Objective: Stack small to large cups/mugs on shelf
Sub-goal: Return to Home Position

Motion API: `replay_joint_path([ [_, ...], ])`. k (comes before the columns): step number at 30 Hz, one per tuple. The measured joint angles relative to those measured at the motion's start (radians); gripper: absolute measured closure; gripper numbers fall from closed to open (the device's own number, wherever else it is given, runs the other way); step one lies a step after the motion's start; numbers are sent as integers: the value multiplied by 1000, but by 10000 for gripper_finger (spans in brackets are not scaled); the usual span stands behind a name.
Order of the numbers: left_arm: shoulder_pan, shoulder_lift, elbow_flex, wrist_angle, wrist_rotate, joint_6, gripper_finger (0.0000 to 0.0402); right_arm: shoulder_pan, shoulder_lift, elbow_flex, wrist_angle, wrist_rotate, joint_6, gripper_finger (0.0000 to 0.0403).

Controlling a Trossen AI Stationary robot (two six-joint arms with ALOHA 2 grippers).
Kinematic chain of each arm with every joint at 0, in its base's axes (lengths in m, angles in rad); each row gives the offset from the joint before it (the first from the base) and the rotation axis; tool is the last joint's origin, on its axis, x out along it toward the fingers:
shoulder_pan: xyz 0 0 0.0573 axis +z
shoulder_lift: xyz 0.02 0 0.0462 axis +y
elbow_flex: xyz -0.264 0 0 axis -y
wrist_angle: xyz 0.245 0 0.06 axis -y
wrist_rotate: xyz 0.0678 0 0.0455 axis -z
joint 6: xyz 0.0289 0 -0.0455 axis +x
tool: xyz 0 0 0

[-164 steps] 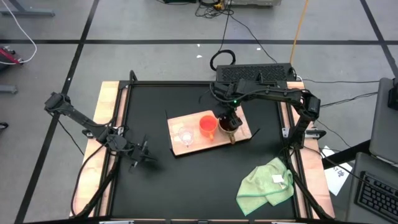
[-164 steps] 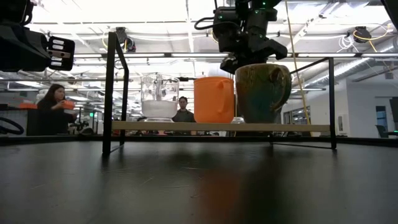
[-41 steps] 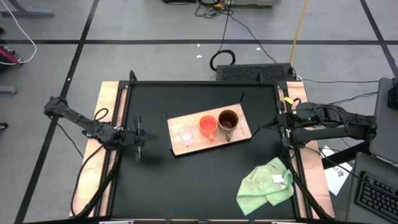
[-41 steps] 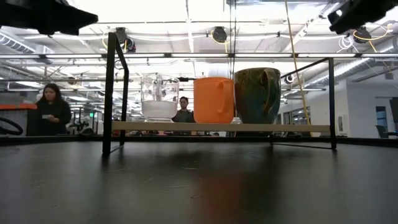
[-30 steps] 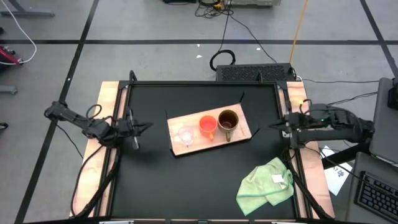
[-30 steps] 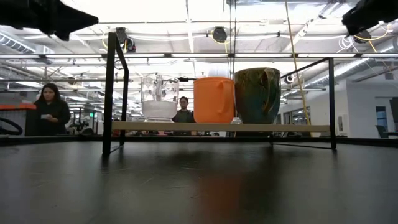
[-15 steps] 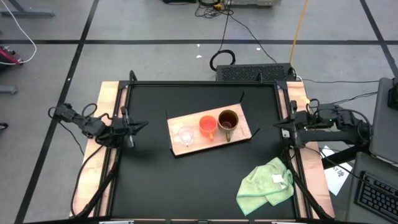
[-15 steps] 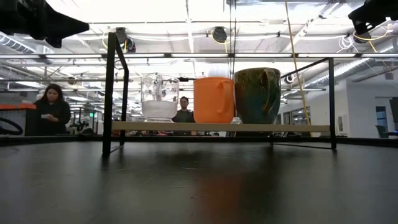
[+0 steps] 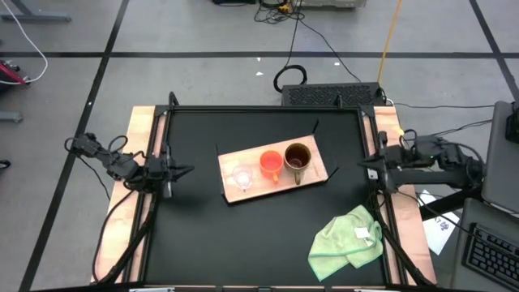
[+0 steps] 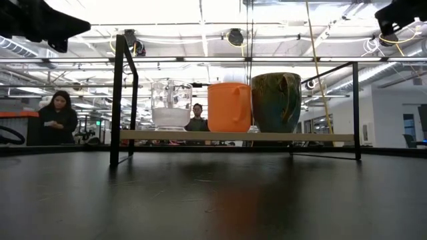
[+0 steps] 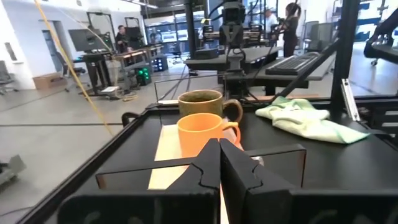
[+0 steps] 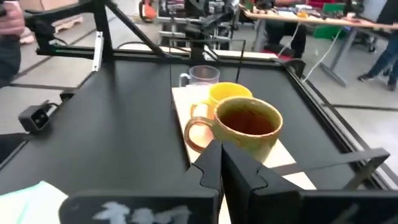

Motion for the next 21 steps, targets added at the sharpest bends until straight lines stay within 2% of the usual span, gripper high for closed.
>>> replay_joint_path([
  [3,0,0,0,0,18,-9,401,0,-29,0,0,-48,-26,403],
  [7,0,1,0,0,19,-16,400,0,-116,0,0,-39,-17,403],
  [15,0,2,-2,4,51,-12,400,-3,-80,-8,19,12,0,403],
  [18,0,7,-37,57,90,0,400,-10,-81,-4,33,76,25,403],
  [21,0,7,-77,128,119,2,400,-15,-80,-7,23,86,31,403],
])
